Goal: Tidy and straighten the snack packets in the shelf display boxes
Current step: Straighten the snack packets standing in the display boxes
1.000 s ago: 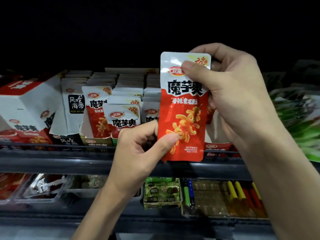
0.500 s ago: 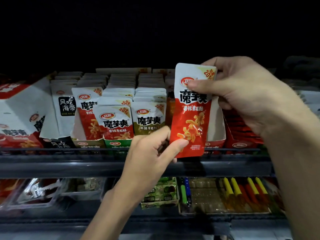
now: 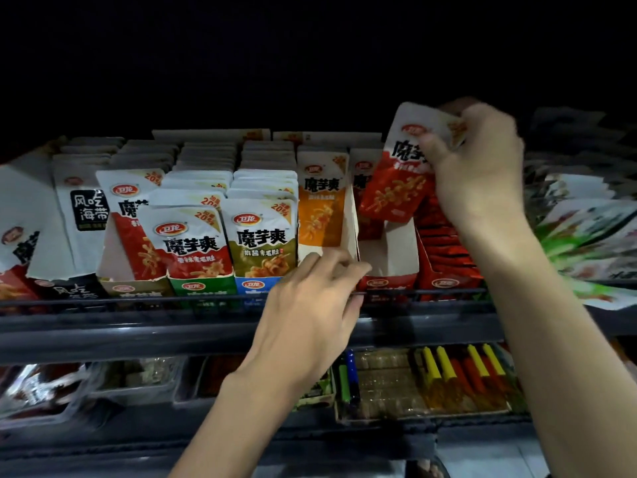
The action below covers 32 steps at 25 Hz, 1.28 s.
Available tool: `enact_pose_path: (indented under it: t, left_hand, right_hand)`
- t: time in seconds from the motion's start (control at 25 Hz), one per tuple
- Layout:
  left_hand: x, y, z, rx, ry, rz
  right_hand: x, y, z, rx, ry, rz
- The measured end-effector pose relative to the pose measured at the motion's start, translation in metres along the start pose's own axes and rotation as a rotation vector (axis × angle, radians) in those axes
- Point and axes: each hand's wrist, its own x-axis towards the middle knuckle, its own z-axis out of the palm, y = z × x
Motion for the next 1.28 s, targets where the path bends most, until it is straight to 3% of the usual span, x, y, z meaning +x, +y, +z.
enact_pose_path:
  t: [0.4, 0.6, 1.04, 1.28]
  left_hand:
    - [0.003, -0.002, 0.008, -0.033, -0.042, -0.015]
    - [0.002, -0.004, 0.007, -0.063, -0.069, -0.028]
    - [0.001, -0.004, 0.006, -0.065, -0.070, -0.037]
    - [0.001, -0.004, 0.005, -0.068, -0.077, -0.037]
  right_hand:
    - [0.002, 0.031, 0.042, -0.337, -0.189, -0.167]
    - [-0.002, 0.025, 0.048, -0.582, -0.072, -0.231]
    - [-0.007, 0.016, 0.046, -0.648, -0.048, -0.068]
    - [-0.013, 0.016, 0.048, -0.498, -0.131, -0.195]
